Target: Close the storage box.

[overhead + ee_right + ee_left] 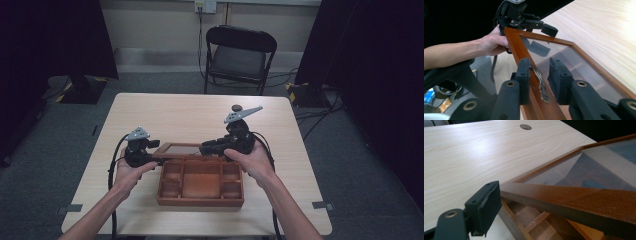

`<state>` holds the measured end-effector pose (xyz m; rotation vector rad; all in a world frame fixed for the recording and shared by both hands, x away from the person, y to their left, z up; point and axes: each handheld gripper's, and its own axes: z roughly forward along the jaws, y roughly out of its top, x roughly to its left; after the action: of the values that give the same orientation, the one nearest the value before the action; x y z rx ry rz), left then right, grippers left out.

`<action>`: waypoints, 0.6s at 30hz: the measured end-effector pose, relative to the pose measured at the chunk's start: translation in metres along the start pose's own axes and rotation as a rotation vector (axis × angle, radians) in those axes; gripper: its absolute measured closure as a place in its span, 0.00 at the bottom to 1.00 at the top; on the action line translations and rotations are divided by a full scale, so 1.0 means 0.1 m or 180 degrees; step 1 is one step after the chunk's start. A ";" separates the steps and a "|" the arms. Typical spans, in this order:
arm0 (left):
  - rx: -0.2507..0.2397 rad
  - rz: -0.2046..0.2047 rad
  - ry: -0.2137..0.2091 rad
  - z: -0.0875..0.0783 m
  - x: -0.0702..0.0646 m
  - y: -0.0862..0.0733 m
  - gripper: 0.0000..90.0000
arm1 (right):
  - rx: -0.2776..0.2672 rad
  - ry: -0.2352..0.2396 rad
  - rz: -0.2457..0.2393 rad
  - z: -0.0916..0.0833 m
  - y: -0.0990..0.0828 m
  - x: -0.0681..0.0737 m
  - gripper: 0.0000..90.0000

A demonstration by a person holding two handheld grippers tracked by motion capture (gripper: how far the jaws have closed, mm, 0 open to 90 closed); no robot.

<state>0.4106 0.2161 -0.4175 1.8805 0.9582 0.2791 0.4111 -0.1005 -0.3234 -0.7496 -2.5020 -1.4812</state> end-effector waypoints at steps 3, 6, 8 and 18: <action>0.0004 0.0019 0.0001 -0.01 0.00 0.00 0.19 | 0.0008 0.0017 0.0041 0.03 -0.01 -0.01 0.83; 0.0009 0.0034 -0.0008 -0.02 0.00 0.00 0.19 | 0.0044 0.0048 0.0068 0.05 -0.02 -0.02 0.84; -0.0007 0.0039 -0.0003 -0.02 -0.01 -0.02 0.19 | 0.0054 0.0074 0.0070 0.06 -0.03 -0.03 0.85; 0.0039 0.0153 0.0015 -0.02 -0.03 -0.05 0.19 | 0.0148 0.0148 0.0173 0.09 -0.07 -0.05 0.89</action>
<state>0.4050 0.2168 -0.4201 1.9167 0.9207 0.3070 0.4137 -0.0970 -0.3355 -0.7602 -2.4528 -1.4016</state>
